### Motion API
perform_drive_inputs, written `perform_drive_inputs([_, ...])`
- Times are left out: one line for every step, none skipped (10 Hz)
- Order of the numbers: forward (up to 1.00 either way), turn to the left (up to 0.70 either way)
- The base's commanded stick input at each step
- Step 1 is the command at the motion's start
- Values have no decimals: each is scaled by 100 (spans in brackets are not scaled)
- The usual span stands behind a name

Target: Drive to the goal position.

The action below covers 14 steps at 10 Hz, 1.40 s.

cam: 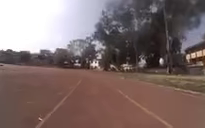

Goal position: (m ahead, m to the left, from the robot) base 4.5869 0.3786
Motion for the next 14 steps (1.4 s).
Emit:
perform_drive_inputs([70,0])
perform_drive_inputs([70,0])
perform_drive_inputs([70,0])
perform_drive_inputs([70,0])
perform_drive_inputs([70,0])
perform_drive_inputs([70,0])
perform_drive_inputs([70,0])
perform_drive_inputs([70,0])
perform_drive_inputs([70,0])
perform_drive_inputs([70,0])
perform_drive_inputs([70,0])
perform_drive_inputs([70,0])
perform_drive_inputs([70,0])
perform_drive_inputs([70,0])
